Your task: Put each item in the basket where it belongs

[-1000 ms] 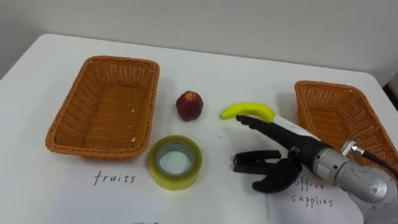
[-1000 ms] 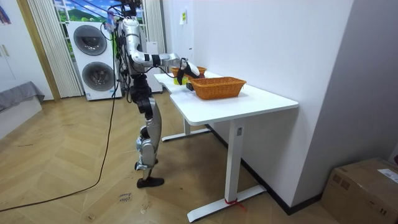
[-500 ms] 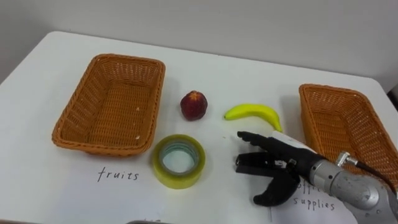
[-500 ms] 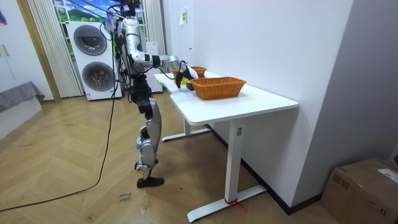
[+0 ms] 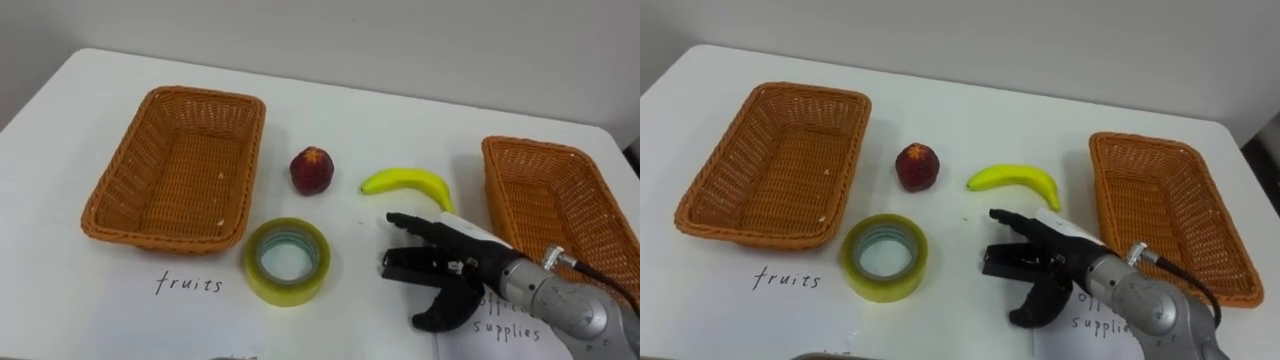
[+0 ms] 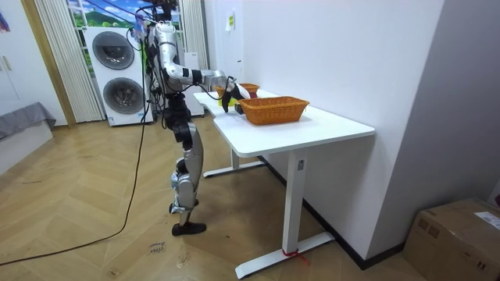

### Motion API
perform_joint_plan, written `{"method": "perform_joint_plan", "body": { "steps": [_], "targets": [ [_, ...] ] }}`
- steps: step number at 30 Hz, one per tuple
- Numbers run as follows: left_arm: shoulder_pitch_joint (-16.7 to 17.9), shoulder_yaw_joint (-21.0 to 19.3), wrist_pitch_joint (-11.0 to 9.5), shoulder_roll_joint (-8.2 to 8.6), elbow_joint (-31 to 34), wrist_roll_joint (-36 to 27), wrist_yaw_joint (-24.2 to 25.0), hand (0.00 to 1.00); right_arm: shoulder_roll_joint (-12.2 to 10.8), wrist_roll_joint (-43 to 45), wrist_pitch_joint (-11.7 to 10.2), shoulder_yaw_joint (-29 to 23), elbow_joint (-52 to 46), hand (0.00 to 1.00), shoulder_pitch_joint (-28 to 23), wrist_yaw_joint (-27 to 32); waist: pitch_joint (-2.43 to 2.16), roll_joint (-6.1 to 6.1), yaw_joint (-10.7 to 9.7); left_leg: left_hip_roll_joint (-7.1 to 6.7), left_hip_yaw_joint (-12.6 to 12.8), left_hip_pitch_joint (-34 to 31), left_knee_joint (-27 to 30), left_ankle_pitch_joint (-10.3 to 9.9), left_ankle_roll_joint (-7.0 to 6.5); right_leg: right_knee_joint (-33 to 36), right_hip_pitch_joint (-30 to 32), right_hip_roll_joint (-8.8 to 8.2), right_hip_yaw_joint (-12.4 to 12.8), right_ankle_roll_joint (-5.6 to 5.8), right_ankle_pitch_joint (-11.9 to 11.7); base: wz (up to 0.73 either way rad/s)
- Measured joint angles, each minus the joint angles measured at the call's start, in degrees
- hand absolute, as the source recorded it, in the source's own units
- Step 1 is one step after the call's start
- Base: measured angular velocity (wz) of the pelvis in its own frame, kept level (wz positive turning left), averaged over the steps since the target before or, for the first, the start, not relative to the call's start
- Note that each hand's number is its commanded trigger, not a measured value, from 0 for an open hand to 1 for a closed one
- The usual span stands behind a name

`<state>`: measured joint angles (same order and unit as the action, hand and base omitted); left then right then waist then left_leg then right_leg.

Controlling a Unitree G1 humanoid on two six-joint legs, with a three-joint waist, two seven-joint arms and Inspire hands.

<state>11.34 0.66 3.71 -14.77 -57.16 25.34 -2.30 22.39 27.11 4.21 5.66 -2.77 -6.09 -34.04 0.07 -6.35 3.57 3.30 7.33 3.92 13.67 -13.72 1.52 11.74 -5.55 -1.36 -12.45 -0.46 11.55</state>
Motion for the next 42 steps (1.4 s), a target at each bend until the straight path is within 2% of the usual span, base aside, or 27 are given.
{"method": "perform_joint_plan", "body": {
  "steps": [4, 6, 14, 21, 22, 23, 25, 33, 40, 42],
  "targets": [
    [0.2, 0.0, 0.3, 0.00, 0.4, 0.1, 0.0, 0.00, 0.0, 0.5, 0.9, 0.0, 0.1, 0.00, 0.0, -0.7, -0.02, 0.13, 0.0, -0.03, -0.4, 0.3, -0.3, 0.0, 0.00, 0.0, -0.4, -0.03, -0.4, 0.00, 0.0, 0.06],
    [0.2, 0.0, 1.2, 0.05, 0.4, 0.1, 0.0, 0.00, 0.0, 0.9, 1.4, 0.0, 0.2, 0.00, 0.1, -1.1, -0.09, 0.32, 0.1, -0.03, -0.4, 0.3, -0.3, 0.0, 0.00, 0.0, -0.5, -0.02, -0.4, 0.00, 0.0, 0.00],
    [0.3, 0.0, 3.5, 0.00, 0.3, 0.2, 0.4, 0.00, 0.0, 2.1, 1.5, 0.0, 1.8, 0.00, 0.7, -1.2, -0.09, 0.32, 0.1, -0.09, -0.5, 0.6, -0.2, 0.0, -0.01, -0.1, -0.6, -0.07, -0.6, 0.00, 0.0, 0.00],
    [0.2, 0.0, 4.3, 0.02, 0.3, 0.3, 0.7, 0.00, 0.0, 2.2, 1.6, 0.0, 2.6, 0.02, 1.1, -1.2, -0.09, 0.32, 0.1, -0.10, -0.5, 0.8, -0.1, 0.0, -0.01, -0.1, -1.2, -0.09, -0.6, 0.01, 0.0, 0.00],
    [0.2, 0.0, 4.4, 0.02, 0.3, 0.3, 0.7, 0.00, 0.0, 2.2, 1.6, 0.0, 2.6, 0.29, 1.1, -1.2, -0.09, 0.32, 0.1, -0.10, -0.5, 0.8, -0.1, 0.0, -0.01, -0.1, -1.2, -0.09, -0.6, 0.01, 0.0, 0.00],
    [0.2, 0.0, 4.6, 0.01, 0.3, 0.3, 0.8, 0.00, 0.0, 2.2, 1.6, 0.0, 2.7, 0.62, 1.2, -1.2, -0.09, 0.32, 0.1, -0.10, -0.5, 0.8, -0.1, 0.0, -0.01, -0.2, -1.2, -0.09, -0.6, 0.01, 0.0, 0.00],
    [0.2, 0.0, 4.7, 0.01, 0.3, 0.3, 1.0, 0.00, 0.0, 2.2, 1.6, 0.0, 3.0, 1.00, 1.4, -1.2, -0.09, 0.31, 0.1, -0.10, -0.5, 0.8, -0.1, 0.0, -0.01, -0.2, -1.2, -0.09, -0.5, 0.01, 0.0, 0.00],
    [-0.1, 0.0, 4.7, -0.02, 0.7, 0.2, 3.1, 0.00, 0.0, 5.0, 2.2, -0.1, 5.6, 1.00, 5.1, 1.9, -0.13, 0.19, 0.1, -0.13, -0.4, 0.6, -0.1, 0.0, -0.01, -0.7, -0.9, -0.08, -0.6, 0.02, 0.0, 0.00],
    [-1.0, -0.1, 4.7, -0.01, 0.9, 0.5, 4.2, 0.00, 0.0, 5.7, 2.3, -0.3, 5.6, 1.00, 5.2, 2.6, -0.33, -0.01, 0.3, -0.10, -0.4, 0.8, 0.1, 0.0, 0.00, -0.9, -1.4, 0.03, -0.5, 0.09, -0.1, 0.00],
    [-1.4, -0.1, 4.8, -0.02, 0.9, 0.5, 4.3, 0.00, 0.0, 6.8, 3.0, -0.3, 5.6, 1.00, 5.3, 2.8, -0.35, 0.08, 0.6, -0.10, -0.4, 0.8, 0.0, 0.0, 0.00, -0.9, -1.4, 0.03, -0.5, 0.10, -0.1, 0.00]
  ]
}}
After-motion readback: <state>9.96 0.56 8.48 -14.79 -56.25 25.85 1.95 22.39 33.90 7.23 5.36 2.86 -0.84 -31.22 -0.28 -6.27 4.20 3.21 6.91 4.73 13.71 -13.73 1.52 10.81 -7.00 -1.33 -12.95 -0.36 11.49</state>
